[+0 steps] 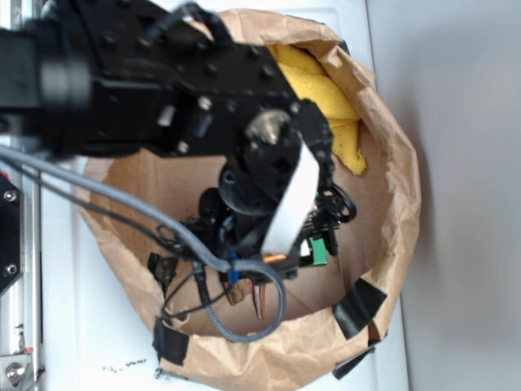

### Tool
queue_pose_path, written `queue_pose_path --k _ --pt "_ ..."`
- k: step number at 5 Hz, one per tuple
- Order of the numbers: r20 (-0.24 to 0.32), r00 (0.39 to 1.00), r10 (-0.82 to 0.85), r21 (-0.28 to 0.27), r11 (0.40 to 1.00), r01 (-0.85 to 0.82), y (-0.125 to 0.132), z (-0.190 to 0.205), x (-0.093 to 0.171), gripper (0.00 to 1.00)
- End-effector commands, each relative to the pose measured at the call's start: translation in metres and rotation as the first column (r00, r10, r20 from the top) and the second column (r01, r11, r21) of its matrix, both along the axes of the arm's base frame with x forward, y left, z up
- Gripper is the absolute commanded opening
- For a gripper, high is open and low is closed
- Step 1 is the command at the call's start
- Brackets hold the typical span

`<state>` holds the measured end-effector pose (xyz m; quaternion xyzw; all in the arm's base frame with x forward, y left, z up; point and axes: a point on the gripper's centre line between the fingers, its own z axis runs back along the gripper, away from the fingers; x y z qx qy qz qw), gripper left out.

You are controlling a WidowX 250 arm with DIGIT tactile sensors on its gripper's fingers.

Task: Grab the shell.

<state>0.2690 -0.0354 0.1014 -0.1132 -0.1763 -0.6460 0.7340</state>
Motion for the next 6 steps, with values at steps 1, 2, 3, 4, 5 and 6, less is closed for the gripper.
queue_pose_path --k 1,2,3,4,5,6 --pt "0.014 0.998 -0.065 0.049 0.997 0.064 -0.013 -0.006 0.004 1.0" --pt "-0.066 0.994 -0.086 0.074 0.993 0.091 -0.037 -0.039 0.011 1.0" --pt "-0.124 0.989 -0.08 0.071 0.993 0.089 -0.047 -0.058 0.014 1.0" --pt "-0.155 0.984 -0.084 0.12 0.987 0.103 -0.046 -0.066 0.014 1.0" --pt "-0.121 0.992 -0.025 0.168 0.985 0.045 -0.019 -0.054 0.011 1.0" --pt "-0.089 0.995 0.04 0.193 0.981 -0.022 -0.003 -0.046 0.006 0.0"
